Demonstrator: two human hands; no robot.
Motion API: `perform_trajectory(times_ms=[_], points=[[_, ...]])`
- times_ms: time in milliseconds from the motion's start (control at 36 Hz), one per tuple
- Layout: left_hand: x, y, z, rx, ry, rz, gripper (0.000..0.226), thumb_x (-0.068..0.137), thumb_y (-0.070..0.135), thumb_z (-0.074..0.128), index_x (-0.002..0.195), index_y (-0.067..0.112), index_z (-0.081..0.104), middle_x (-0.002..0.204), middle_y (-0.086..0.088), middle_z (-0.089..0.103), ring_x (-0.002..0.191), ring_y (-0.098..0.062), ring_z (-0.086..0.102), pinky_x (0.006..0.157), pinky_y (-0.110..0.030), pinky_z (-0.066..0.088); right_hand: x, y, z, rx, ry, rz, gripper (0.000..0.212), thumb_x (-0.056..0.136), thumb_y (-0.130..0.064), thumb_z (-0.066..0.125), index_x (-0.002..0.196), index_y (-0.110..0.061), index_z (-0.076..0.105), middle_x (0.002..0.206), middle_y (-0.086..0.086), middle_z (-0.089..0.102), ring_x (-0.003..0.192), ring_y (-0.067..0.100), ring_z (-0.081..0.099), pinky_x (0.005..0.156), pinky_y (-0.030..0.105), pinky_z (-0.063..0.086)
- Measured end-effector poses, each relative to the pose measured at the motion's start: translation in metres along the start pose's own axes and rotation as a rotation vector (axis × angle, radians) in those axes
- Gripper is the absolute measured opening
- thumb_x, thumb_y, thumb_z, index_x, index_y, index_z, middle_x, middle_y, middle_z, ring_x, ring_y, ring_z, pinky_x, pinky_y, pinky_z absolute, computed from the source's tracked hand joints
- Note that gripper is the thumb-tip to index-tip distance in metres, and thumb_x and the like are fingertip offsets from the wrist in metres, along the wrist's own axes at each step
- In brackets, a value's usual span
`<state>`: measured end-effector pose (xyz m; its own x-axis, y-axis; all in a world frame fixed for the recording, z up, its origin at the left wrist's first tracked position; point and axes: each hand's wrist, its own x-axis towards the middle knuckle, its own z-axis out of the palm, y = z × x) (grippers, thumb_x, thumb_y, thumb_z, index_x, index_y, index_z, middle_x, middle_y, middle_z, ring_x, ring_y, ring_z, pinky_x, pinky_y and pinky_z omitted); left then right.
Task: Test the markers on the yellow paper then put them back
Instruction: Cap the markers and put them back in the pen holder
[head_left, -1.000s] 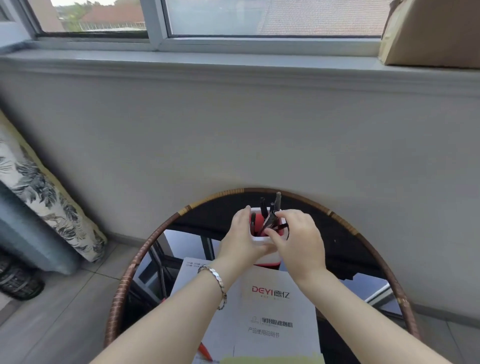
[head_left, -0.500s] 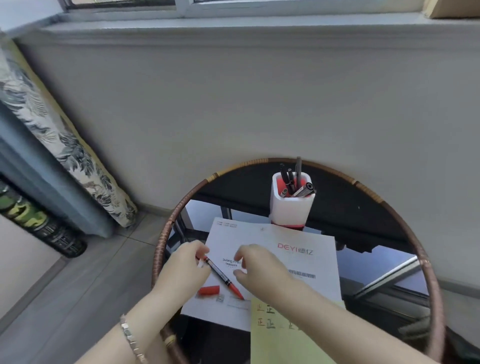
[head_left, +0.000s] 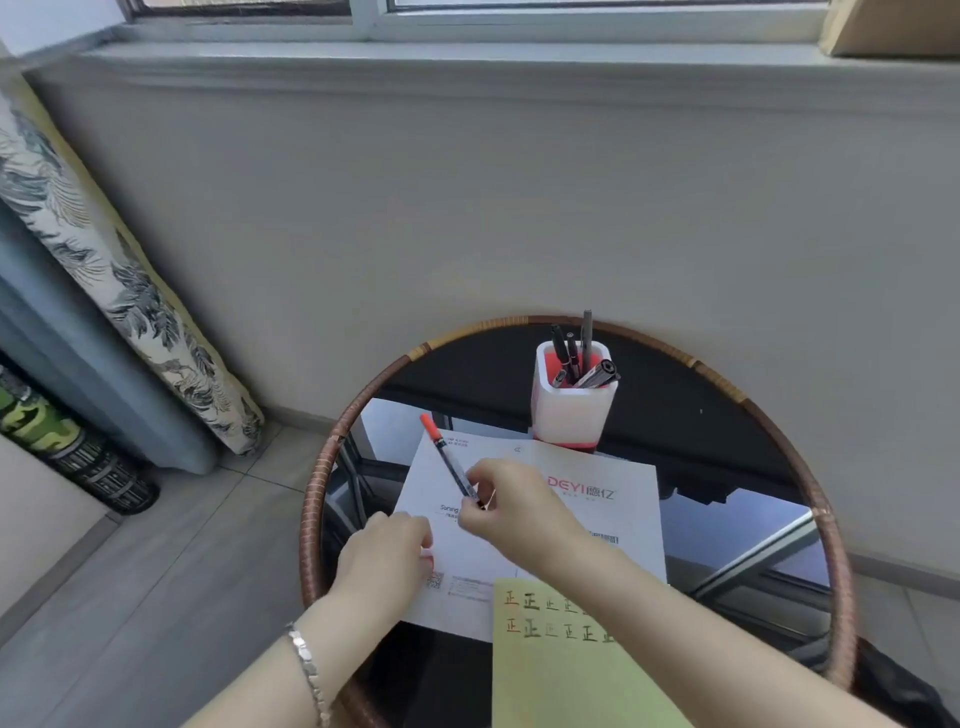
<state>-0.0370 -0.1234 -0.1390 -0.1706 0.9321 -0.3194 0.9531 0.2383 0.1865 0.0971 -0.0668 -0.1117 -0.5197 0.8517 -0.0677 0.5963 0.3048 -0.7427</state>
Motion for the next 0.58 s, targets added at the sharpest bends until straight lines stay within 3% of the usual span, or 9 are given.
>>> perform_trajectory(times_ms=[111,167,278,361,417,500,583], points=[[-0.001,0.009,-0.003,0.171,-0.018,0.035,0.013,0.092,0.017,0.045,0.103,0.019,0.051,0.092,0.001,0.040,0.083,-0.017,0.037,0.074,-0.026,0.034,-0.021,0.004,-0.039,0.133,0.105,-0.019,0.007,0.084,-0.017,0.053,0.084,-0.012,0.058,0.071,0.000,0.051,0.059,0.016,0.047,0.054,0.027,0.038],[-0.002,0.015,-0.003,0.140,0.015,0.017,0.005,0.092,0.017,0.044,0.096,0.020,0.044,0.089,0.003,0.043,0.082,-0.016,0.041,0.072,-0.026,0.037,-0.031,0.009,-0.055,0.139,0.156,-0.001,0.004,0.085,-0.017,0.054,0.084,-0.014,0.056,0.069,-0.003,0.050,0.059,0.013,0.048,0.052,0.021,0.040],[-0.005,0.042,-0.010,-0.357,0.170,0.025,0.003,0.096,0.025,0.046,0.096,0.022,0.044,0.084,0.009,0.054,0.077,-0.006,0.054,0.060,-0.018,0.042,-0.048,0.017,-0.081,0.226,0.286,0.020,0.007,0.084,-0.013,0.055,0.078,-0.010,0.054,0.073,0.010,0.060,0.063,0.020,0.057,0.055,0.020,0.044],[-0.012,0.073,-0.025,-0.798,0.186,0.062,0.003,0.095,0.024,0.049,0.097,0.022,0.049,0.091,0.008,0.059,0.085,-0.004,0.058,0.067,-0.017,0.045,-0.059,0.018,-0.095,0.444,0.383,0.032,0.014,0.085,-0.006,0.054,0.078,-0.018,0.054,0.063,-0.001,0.066,0.060,0.006,0.064,0.054,0.015,0.048],[-0.019,0.093,-0.035,-1.002,0.187,0.105,0.002,0.093,0.021,0.052,0.093,0.023,0.052,0.090,0.004,0.062,0.082,-0.006,0.061,0.074,-0.024,0.050,-0.065,0.018,-0.102,0.609,0.444,0.032,0.014,0.087,-0.005,0.052,0.079,-0.016,0.054,0.062,0.001,0.067,0.062,0.008,0.067,0.055,0.017,0.051],[-0.027,0.110,-0.045,-1.155,0.225,0.171,0.007,0.089,0.016,0.058,0.089,0.023,0.056,0.083,0.005,0.065,0.074,-0.005,0.062,0.075,-0.028,0.051,-0.075,0.018,-0.108,0.843,0.577,0.043,0.014,0.091,-0.010,0.049,0.080,-0.015,0.055,0.064,0.003,0.068,0.064,0.017,0.068,0.056,0.021,0.054],[-0.033,0.116,-0.049,-1.202,0.251,0.218,0.008,0.085,0.018,0.064,0.086,0.025,0.060,0.080,0.007,0.067,0.075,-0.006,0.063,0.071,-0.025,0.053,-0.084,0.017,-0.111,1.010,0.660,0.037,0.015,0.092,-0.012,0.047,0.079,-0.016,0.055,0.061,0.002,0.068,0.059,0.015,0.068,0.057,0.021,0.055]])
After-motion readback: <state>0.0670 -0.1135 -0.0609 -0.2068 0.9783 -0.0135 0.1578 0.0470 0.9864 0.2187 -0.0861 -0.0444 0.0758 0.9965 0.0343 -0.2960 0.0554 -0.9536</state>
